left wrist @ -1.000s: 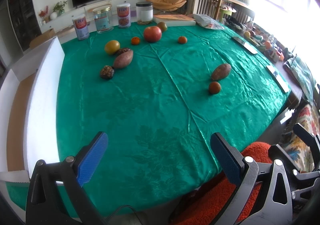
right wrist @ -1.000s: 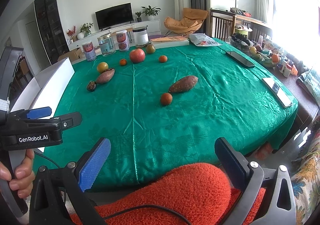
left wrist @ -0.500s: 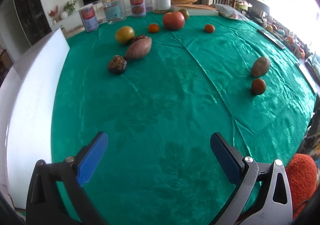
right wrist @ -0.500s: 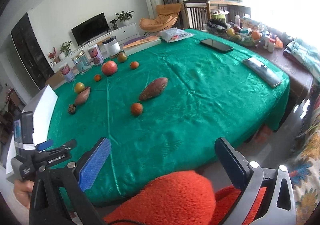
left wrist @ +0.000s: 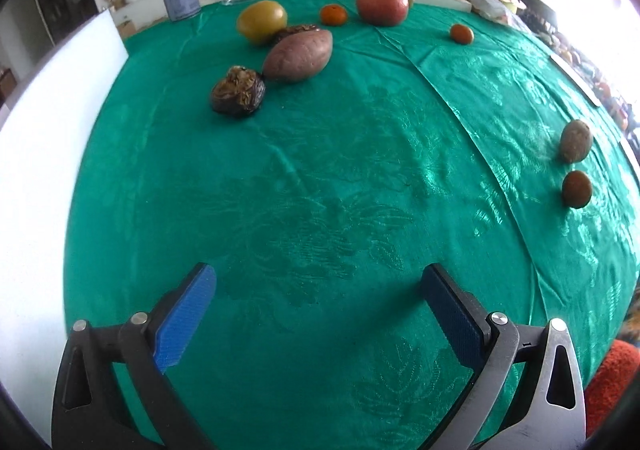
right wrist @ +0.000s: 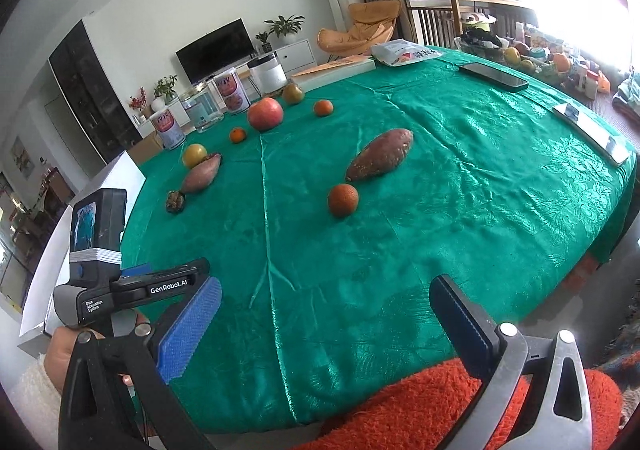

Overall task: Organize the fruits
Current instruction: 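Lower the left gripper onto the brown dried fruit and close it, then carry the dried fruit into the box with the left gripper while the right gripper grasps a sweet potato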

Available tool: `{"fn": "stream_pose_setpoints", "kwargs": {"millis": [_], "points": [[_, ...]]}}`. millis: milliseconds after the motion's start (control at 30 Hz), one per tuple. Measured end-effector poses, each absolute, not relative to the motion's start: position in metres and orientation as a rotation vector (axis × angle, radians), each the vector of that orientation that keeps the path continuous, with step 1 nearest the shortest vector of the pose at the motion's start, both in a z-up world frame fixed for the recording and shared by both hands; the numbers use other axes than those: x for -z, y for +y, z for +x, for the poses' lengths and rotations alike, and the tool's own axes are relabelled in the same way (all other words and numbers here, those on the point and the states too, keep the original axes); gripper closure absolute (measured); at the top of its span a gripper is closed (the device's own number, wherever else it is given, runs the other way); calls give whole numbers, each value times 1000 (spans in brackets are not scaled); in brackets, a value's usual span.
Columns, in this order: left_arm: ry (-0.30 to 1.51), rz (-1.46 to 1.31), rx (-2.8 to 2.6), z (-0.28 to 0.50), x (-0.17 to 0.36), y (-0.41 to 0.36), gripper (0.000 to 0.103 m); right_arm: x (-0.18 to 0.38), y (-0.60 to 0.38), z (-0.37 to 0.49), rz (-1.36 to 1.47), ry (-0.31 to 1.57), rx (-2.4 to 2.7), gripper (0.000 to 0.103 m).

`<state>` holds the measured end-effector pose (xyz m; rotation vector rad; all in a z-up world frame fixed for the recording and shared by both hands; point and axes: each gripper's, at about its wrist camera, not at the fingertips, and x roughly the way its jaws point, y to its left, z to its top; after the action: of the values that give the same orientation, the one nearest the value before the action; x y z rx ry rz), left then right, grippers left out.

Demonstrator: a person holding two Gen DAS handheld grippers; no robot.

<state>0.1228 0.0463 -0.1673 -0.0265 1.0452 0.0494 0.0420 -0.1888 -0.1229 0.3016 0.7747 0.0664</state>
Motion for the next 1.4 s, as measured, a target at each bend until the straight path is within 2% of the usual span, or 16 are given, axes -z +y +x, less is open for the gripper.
{"fn": "stream_pose_setpoints", "kwargs": {"millis": [100,200,433,567,600,633,700,767,800,967,1067,1167,1200,1367,1400], "points": [[998,10,17,121,168,48,0,125,-193,44,328,781,-69,0],[1073,27,83,133,165,57,0,126,-196,44,350,784,-75,0],[999,-246,80,198,148,125,1,128,-196,45,365,789,-79,0],[980,-153,40,220,157,116,3,130,-199,45,375,793,-83,0],[963,-121,28,224,157,113,8,130,-200,45,381,793,-84,0],[955,-95,16,227,159,112,22,131,-201,45,386,794,-84,0],[944,-55,-5,232,162,111,35,132,-203,46,401,799,-86,0],[927,-22,-15,230,161,112,55,134,-204,47,414,806,-87,0],[921,-19,-8,228,160,113,60,135,-205,47,419,810,-88,0],[894,-78,7,201,151,119,60,136,-224,75,509,879,-184,0],[864,-104,51,175,137,114,60,145,-259,126,595,999,-175,0],[838,-112,102,150,120,103,60,154,-293,179,706,1044,-96,0],[830,-113,116,142,114,100,60,156,-298,195,742,1055,-98,1],[805,-116,177,110,89,90,60,166,-285,255,766,1119,-14,21],[801,-120,186,105,85,90,60,169,-280,262,739,1143,11,31]]}}
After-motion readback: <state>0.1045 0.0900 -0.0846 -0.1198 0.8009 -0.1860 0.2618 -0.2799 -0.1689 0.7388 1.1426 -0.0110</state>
